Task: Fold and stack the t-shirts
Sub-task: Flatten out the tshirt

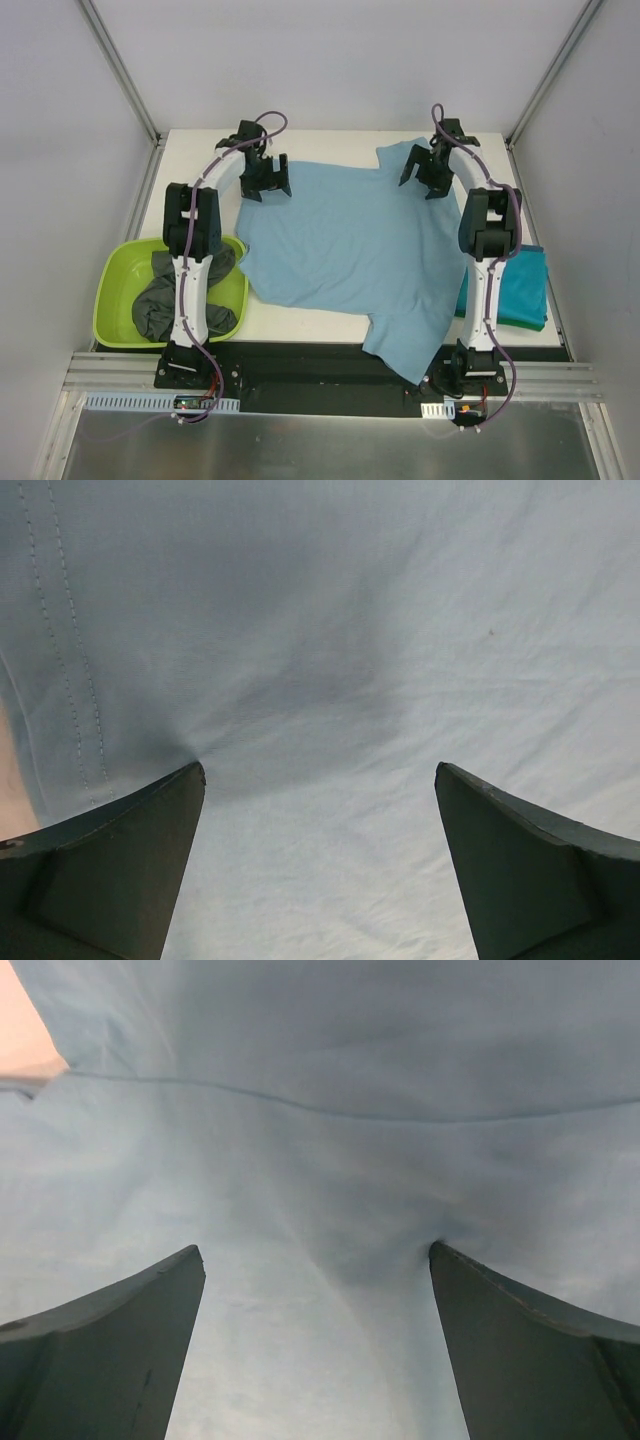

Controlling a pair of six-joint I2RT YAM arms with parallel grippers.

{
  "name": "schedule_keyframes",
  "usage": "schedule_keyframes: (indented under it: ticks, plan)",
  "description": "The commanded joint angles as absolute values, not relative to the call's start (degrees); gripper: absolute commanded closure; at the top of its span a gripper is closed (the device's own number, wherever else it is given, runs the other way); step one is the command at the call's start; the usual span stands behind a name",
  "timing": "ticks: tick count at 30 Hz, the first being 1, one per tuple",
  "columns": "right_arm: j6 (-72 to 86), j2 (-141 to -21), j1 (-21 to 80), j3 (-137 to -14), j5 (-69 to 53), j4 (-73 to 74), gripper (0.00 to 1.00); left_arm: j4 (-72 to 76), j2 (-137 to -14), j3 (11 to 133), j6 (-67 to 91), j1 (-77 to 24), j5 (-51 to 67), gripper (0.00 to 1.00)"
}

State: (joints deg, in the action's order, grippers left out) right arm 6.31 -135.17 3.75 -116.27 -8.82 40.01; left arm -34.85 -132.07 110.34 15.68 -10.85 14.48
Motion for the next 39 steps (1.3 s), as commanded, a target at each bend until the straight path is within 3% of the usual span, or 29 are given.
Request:
schedule_keyframes:
  ticks: [1, 9, 19, 26, 31, 35, 39]
  plan:
    - [8.61, -139.56, 2.29, -122.87, -13.17, 45.09, 0.03, -35.68, -135.52, 113.81, 15.91, -9.58, 16.00, 0.01]
    - [9.84, -145.10, 0.26, -132.88, -13.71, 42.72, 0.04, -35.77, -139.83, 122.51, 14.77, -8.26, 18.46, 0.01]
    - [12.83, -151.26, -1.05, -140.62, -13.38, 28.49, 0.04, -35.60, -144.84, 133.24, 13.10, -6.94, 20.30, 0.01]
    - [11.34, -151.09, -1.05, -143.08, -11.33, 21.98, 0.04, -35.68, -137.48, 131.40, 10.11, -7.03, 20.21, 0.01]
    - [6.87, -141.36, 0.00, -137.83, -13.71, 24.16, 0.04, -35.86, -126.06, 123.34, 10.81, -7.64, 18.99, 0.01]
    - [0.44, -128.37, 1.58, -130.89, -8.98, 33.72, 0.04, -36.65, -115.61, 111.04, 12.30, -10.80, 12.24, 0.01]
    - [-1.14, -110.36, 2.90, -111.25, -1.51, 37.18, 0.04, -39.36, -111.36, 102.05, 13.97, -16.07, 2.92, 0.01]
